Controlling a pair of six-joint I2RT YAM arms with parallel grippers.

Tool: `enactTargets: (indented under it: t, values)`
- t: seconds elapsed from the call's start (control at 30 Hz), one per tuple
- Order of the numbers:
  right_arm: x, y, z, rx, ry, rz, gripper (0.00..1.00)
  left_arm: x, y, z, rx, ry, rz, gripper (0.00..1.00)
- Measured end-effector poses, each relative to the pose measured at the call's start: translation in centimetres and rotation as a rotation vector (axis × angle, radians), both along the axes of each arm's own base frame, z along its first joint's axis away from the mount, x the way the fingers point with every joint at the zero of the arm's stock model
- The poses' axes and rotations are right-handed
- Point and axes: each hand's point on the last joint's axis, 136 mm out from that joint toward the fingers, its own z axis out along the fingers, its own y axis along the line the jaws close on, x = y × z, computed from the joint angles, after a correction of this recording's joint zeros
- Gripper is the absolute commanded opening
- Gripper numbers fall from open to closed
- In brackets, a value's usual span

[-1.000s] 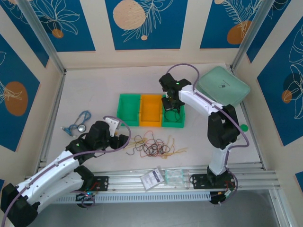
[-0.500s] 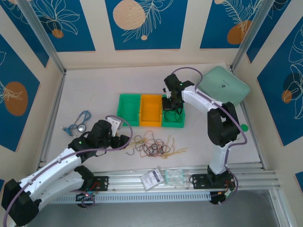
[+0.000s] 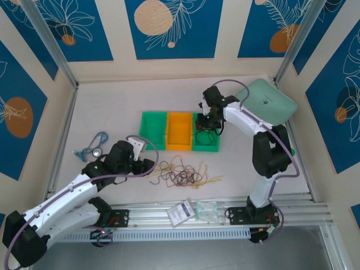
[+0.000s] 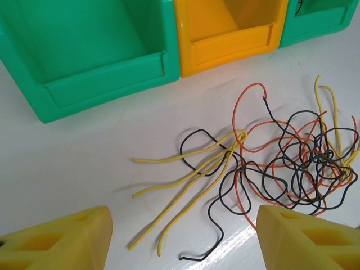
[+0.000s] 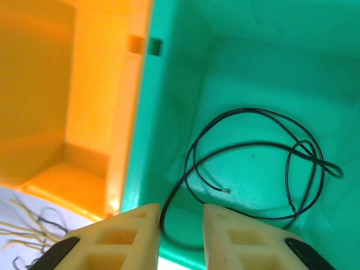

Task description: Untangle the cables

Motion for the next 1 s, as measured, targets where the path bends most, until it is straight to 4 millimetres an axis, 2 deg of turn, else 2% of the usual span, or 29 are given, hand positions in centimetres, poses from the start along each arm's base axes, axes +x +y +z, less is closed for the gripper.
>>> enactTargets:
  t: [0.2, 0.3, 0.4, 0.53, 0.6, 0.8, 0.9, 1.0]
  values:
    - [-0.3, -0.1, 4.4, 0.048, -0.100, -0.001, 0.29, 0.0, 0.0, -0.4, 0.008, 0.013, 0.000, 0.66]
    - [-0.8, -0.4, 5.7, 0.060, -0.131, -0.002, 0.29, 0.0, -0.1, -0.5, 0.011, 0.020, -0.009, 0.56]
    - [-2.0, -0.6, 6.1, 0.061, -0.139, 0.006, 0.29, 0.0, -0.3, -0.5, 0.007, 0.024, -0.016, 0.54]
    - [-4.9, 0.4, 5.6, 0.057, -0.128, 0.062, 0.28, -0.1, -0.8, -0.7, -0.001, 0.042, -0.035, 0.47]
    - [-7.1, 1.5, 4.9, 0.055, -0.112, 0.118, 0.28, -0.1, -1.2, -1.2, -0.003, 0.065, -0.047, 0.45]
    - [-13.6, 3.8, 1.5, 0.033, -0.028, 0.256, 0.28, -0.7, -2.5, -2.9, -0.013, 0.158, -0.095, 0.44]
    - [-15.7, 4.5, 0.2, 0.025, 0.013, 0.292, 0.28, -1.1, -3.4, -3.6, -0.029, 0.216, -0.132, 0.43]
    - [-16.4, 5.0, -0.4, 0.027, 0.023, 0.300, 0.28, -1.6, -4.2, -4.5, -0.042, 0.273, -0.167, 0.30]
